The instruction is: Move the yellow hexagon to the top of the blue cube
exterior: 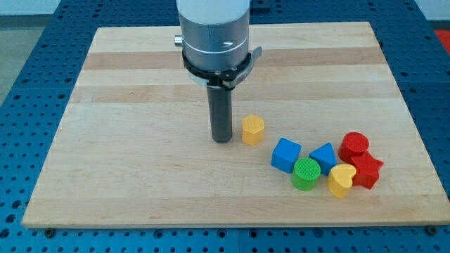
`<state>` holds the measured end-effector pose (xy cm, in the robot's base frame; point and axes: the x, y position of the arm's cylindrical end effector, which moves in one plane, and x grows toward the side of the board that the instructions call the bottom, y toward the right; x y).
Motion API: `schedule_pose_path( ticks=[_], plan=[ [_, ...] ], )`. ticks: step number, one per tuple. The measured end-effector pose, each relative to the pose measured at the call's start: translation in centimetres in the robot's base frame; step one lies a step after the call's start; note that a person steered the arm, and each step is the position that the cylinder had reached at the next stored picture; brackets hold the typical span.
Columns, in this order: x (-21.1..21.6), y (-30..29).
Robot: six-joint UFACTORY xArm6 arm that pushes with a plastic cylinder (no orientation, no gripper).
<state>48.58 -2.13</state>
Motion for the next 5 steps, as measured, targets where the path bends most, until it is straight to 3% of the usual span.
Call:
schedule_pose_path(
  ticks=[2,5],
  plan=[
    [0.0,5.9],
    [-3.2,5.9]
  ],
)
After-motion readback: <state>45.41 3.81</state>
